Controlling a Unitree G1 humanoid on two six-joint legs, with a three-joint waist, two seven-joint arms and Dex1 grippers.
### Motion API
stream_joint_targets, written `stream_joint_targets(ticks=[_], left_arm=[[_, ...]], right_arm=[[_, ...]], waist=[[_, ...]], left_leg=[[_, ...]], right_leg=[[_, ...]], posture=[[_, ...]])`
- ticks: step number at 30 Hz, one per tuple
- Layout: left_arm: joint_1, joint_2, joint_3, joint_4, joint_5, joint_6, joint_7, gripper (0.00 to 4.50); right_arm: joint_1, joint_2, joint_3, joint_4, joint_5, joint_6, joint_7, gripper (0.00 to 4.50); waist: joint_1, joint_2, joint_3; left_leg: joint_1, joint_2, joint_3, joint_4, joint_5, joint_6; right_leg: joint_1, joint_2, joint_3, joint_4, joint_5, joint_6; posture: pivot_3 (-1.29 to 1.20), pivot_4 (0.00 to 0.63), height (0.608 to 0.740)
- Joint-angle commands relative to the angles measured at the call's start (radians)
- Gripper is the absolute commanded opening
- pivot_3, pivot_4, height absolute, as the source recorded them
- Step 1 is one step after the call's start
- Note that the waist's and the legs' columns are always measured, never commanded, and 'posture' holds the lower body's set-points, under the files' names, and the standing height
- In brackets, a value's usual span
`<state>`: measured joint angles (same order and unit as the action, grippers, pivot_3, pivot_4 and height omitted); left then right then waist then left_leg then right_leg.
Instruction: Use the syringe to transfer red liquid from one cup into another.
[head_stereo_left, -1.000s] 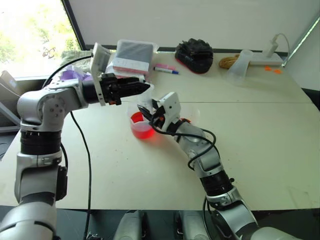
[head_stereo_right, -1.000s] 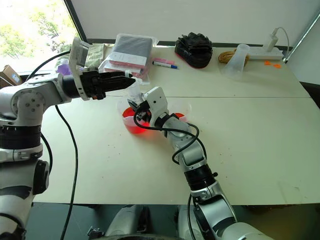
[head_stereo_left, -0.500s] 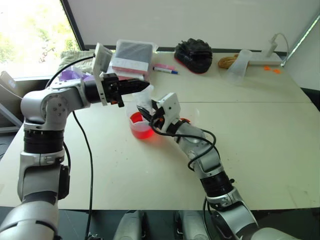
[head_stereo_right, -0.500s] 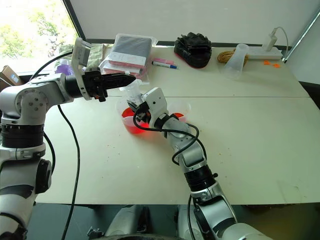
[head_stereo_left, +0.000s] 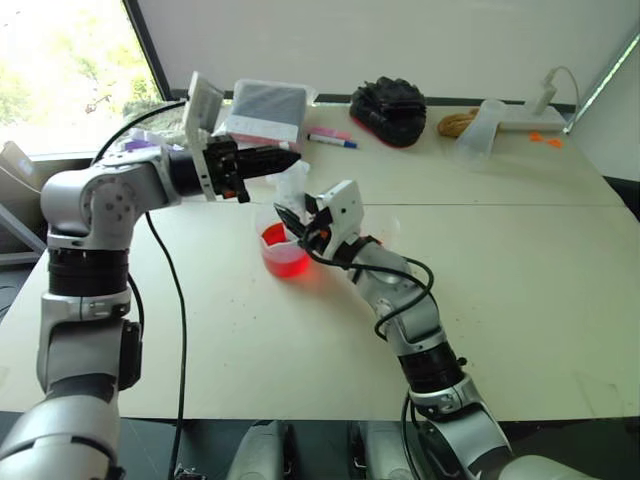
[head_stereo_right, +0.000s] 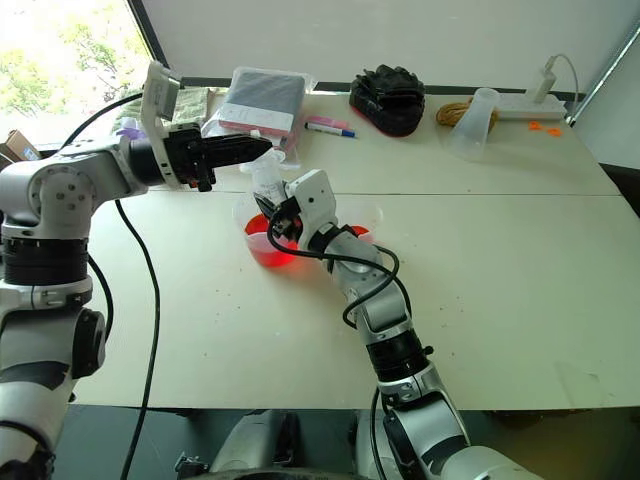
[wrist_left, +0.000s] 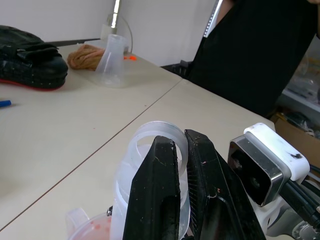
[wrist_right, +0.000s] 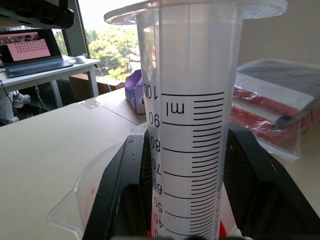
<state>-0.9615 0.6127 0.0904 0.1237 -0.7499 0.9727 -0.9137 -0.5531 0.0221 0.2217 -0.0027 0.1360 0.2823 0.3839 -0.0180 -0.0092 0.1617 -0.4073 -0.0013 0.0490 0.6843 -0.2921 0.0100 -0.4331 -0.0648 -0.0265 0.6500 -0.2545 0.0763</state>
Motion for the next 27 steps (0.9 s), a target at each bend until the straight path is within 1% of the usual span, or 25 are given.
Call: stream_joint_targets(ticks=[1,27], left_arm=[[-0.074,0.016,0.052,0.008,0.015,-0.051,0.018,0.04],[-0.107,0.015,0.055,0.037,0.024,-0.065,0.005,0.04]], right_arm=[[0.006,0.012,0.02,-0.027,0.009,0.008,0.016,1.34],[0.03,0.019,0.039,-0.053,0.017,0.038,0.02,1.34]], waist=[[0.0,0.0,0.0],[0.0,0.0,0.0]], left_leg=[[0.0,0.0,0.0,0.0,0.0,0.0],[0.0,0.0,0.0,0.0,0.0,0.0]], right_leg=[[0.0,0.0,0.0,0.0,0.0,0.0],[0.0,0.0,0.0,0.0,0.0,0.0]], posture=[[0.0,0.15,0.74],[0.0,0.15,0.74]])
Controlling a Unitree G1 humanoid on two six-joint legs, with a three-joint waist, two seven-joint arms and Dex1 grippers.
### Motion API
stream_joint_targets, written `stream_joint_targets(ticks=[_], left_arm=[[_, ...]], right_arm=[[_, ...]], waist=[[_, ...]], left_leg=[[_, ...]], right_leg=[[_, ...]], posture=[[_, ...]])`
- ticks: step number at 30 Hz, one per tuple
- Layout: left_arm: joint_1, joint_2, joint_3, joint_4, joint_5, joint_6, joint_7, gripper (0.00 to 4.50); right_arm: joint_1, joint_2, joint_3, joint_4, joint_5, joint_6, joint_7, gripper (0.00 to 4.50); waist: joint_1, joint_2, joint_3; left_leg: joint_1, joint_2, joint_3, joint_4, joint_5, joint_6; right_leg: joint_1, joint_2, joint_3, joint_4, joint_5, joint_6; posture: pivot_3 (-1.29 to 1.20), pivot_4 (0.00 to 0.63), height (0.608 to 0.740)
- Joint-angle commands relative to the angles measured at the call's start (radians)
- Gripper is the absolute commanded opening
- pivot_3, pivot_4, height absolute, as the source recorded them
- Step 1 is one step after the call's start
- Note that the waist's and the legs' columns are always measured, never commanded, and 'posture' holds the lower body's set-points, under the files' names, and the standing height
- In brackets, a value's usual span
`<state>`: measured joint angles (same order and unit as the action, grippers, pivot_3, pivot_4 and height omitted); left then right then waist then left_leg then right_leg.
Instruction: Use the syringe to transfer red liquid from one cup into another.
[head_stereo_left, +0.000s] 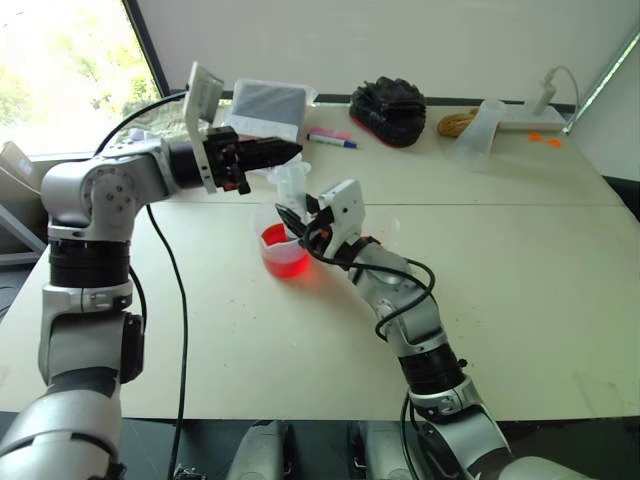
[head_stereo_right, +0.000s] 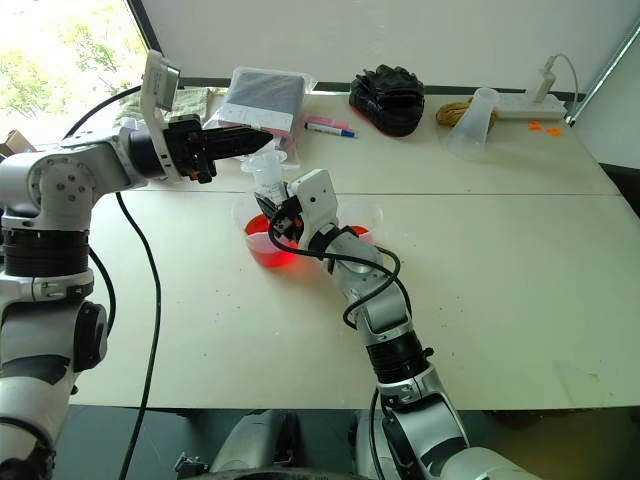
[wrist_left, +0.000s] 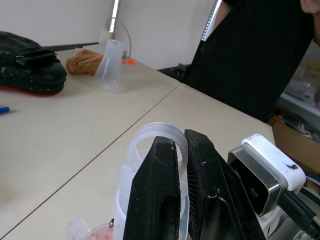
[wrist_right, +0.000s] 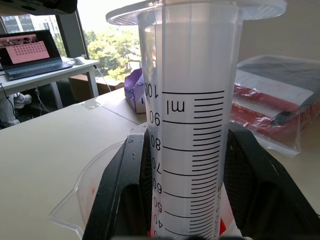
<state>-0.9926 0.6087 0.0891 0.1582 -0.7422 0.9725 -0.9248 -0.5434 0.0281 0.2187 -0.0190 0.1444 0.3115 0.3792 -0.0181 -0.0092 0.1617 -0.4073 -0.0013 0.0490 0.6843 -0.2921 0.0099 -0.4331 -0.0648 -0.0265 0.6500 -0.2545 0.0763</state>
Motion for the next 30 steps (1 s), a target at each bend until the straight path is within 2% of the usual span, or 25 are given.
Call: stream_joint_targets(ticks=[1,30], left_arm=[[-0.076,0.019,0.057,0.001,0.016,-0.064,0.015,0.04],[-0.108,0.02,0.057,0.034,0.04,-0.081,-0.004,0.04]], right_arm=[[0.023,0.013,0.043,-0.039,0.008,0.01,0.025,1.34],[0.041,0.013,0.055,-0.065,0.012,0.035,0.027,1.34]], waist=[[0.0,0.0,0.0],[0.001,0.0,0.0]], left_leg=[[0.0,0.0,0.0,0.0,0.0,0.0],[0.0,0.0,0.0,0.0,0.0,0.0]], right_leg=[[0.0,0.0,0.0,0.0,0.0,0.0],[0.0,0.0,0.0,0.0,0.0,0.0]], posture=[[0.0,0.15,0.74],[0.0,0.15,0.74]])
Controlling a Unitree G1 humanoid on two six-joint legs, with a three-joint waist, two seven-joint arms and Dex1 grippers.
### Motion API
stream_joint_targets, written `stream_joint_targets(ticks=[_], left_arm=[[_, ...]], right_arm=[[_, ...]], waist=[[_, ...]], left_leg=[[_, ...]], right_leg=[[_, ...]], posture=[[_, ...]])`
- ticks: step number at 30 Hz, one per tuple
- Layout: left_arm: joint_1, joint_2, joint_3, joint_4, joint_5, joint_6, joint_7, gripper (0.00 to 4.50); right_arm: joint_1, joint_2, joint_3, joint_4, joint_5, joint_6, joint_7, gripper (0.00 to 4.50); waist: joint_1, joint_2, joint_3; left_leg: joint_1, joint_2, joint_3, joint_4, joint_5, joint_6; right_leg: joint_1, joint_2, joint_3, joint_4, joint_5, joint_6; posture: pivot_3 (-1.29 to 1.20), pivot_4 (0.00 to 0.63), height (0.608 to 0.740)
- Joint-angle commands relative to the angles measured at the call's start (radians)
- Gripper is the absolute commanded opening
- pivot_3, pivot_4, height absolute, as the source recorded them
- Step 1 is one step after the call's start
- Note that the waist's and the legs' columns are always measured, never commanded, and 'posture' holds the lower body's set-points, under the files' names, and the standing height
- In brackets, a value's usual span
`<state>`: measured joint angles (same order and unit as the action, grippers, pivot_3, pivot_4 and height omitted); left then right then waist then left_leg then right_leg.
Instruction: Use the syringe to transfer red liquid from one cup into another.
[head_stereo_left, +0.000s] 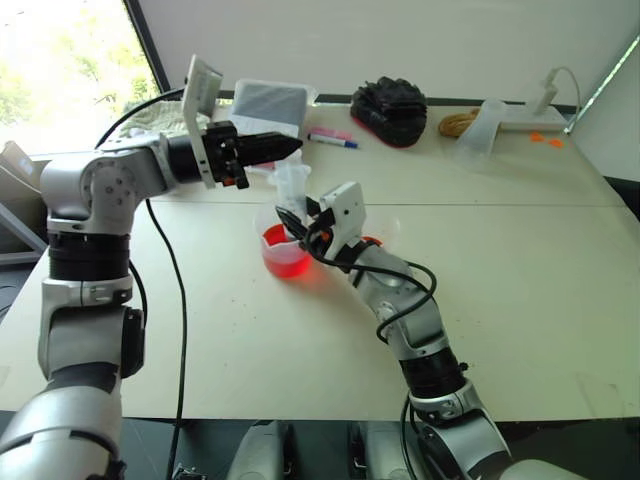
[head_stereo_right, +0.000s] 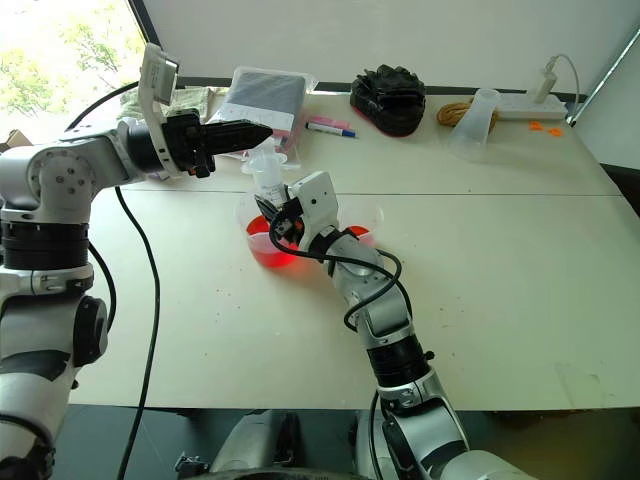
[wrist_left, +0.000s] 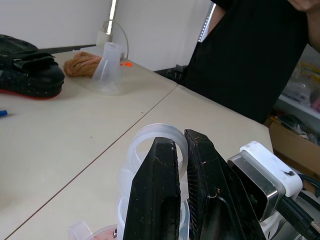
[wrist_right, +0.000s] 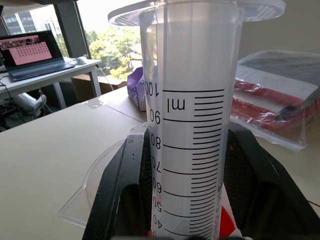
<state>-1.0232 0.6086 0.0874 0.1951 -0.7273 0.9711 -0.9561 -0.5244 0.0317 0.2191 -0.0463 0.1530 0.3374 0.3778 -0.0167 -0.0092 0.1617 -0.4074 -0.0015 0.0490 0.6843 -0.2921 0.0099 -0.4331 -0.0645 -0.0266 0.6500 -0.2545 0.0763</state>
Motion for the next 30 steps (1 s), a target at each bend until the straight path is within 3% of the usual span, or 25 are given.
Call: stream_joint_targets(ticks=[1,20,28,30], left_arm=[[-0.077,0.02,0.059,-0.004,0.025,-0.078,0.028,0.04],[-0.046,0.024,0.061,-0.031,0.025,-0.057,0.044,0.04],[-0.018,0.034,0.067,-0.068,0.019,-0.043,0.05,2.81],[-0.009,0.037,0.075,-0.078,0.013,-0.039,0.05,2.81]], right_arm=[[0.023,0.01,0.055,-0.038,0.003,0.009,0.029,1.34],[0.009,0.003,0.047,-0.031,0.001,0.003,0.033,1.34],[-0.02,-0.008,0.035,-0.018,-0.003,-0.01,0.038,1.34],[-0.032,-0.01,0.028,-0.013,-0.003,-0.015,0.038,1.34]], waist=[[0.0,0.0,0.0],[0.0,0.0,0.0],[0.0,0.0,0.0],[-0.001,0.0,0.0]], left_leg=[[0.0,0.0,0.0,0.0,0.0,0.0],[0.0,0.0,0.0,0.0,0.0,0.0],[0.0,0.0,0.0,0.0,0.0,0.0],[0.0,0.0,0.0,0.0,0.0,0.0]], right_leg=[[0.0,0.0,0.0,0.0,0.0,0.0],[0.0,0.0,0.0,0.0,0.0,0.0],[0.0,0.0,0.0,0.0,0.0,0.0],[0.0,0.0,0.0,0.0,0.0,0.0]], posture=[[0.0,0.15,0.74],[0.0,0.15,0.74],[0.0,0.15,0.74],[0.0,0.15,0.74]])
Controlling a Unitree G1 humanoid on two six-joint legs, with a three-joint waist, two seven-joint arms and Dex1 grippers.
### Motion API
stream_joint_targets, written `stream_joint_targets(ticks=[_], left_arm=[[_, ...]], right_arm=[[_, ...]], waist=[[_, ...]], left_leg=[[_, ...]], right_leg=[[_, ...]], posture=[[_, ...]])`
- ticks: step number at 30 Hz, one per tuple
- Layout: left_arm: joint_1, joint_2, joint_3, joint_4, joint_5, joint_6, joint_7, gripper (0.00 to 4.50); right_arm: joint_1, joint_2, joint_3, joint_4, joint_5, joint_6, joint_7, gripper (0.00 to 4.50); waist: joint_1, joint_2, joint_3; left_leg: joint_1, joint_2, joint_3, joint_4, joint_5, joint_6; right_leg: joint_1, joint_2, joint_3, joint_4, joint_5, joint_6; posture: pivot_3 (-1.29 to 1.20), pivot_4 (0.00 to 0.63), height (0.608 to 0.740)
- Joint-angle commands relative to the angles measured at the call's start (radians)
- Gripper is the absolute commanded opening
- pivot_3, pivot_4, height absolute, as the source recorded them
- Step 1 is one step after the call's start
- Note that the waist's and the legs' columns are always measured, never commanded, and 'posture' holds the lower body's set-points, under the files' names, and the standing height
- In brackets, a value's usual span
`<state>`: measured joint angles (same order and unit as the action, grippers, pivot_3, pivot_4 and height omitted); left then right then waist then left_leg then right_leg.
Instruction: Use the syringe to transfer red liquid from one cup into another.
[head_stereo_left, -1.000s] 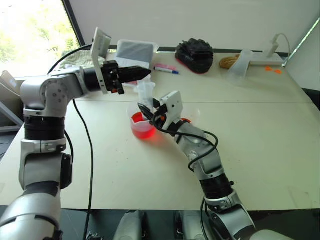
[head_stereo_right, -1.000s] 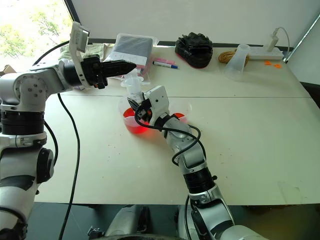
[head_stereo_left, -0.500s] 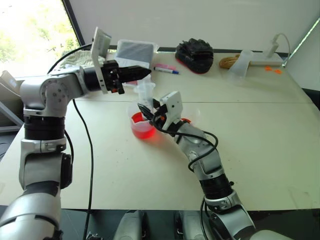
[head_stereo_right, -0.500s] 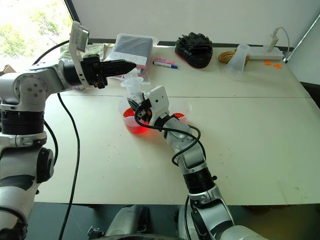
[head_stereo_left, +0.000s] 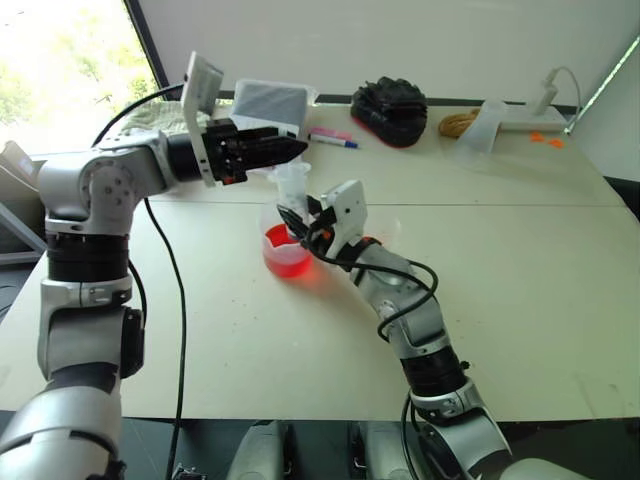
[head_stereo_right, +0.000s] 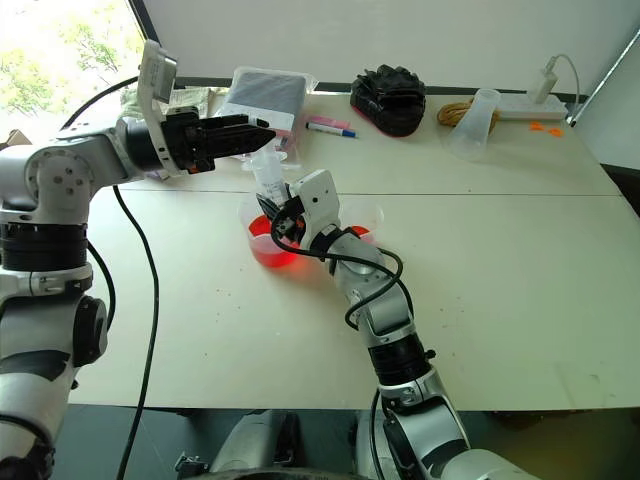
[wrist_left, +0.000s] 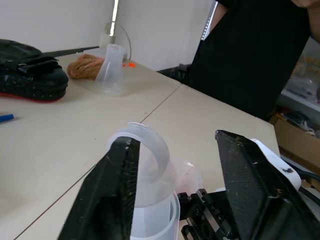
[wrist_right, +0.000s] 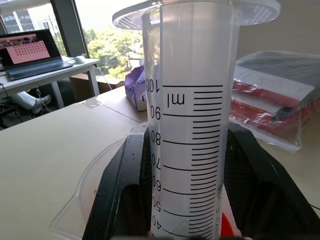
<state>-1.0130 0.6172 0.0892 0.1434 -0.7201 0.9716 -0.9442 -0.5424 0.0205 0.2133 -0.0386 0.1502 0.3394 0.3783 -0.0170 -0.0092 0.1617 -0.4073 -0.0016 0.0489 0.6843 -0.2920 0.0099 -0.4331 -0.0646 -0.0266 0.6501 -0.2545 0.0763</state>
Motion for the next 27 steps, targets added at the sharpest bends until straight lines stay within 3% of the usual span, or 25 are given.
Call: stream_joint_targets(ticks=[1,14,27], left_arm=[[-0.013,0.032,0.081,-0.033,0.0,-0.035,0.04,2.81],[0.052,0.067,0.131,-0.092,-0.033,-0.016,0.069,2.81],[0.132,0.184,0.216,-0.113,-0.073,0.0,0.091,2.81]], right_arm=[[-0.024,0.0,0.028,-0.018,0.0,-0.021,0.035,1.34],[-0.08,0.02,0.005,-0.025,0.005,-0.043,0.016,1.34],[-0.13,0.037,-0.037,-0.028,-0.003,-0.084,-0.041,1.34]], waist=[[0.0,0.0,0.0],[-0.001,0.0,0.0],[-0.003,0.0,0.0]], left_leg=[[0.0,0.0,0.0,0.0,0.0,0.0],[0.0,0.0,0.0,0.0,0.0,0.0],[0.0,0.0,-0.001,0.0,0.0,0.0]], right_leg=[[0.0,0.0,0.0,0.0,0.0,0.0],[0.0,-0.001,0.0,0.0,0.0,0.0],[0.0,-0.001,0.0,0.0,0.0,0.0]], posture=[[0.0,0.15,0.74],[0.0,0.15,0.74],[0.0,0.15,0.74]])
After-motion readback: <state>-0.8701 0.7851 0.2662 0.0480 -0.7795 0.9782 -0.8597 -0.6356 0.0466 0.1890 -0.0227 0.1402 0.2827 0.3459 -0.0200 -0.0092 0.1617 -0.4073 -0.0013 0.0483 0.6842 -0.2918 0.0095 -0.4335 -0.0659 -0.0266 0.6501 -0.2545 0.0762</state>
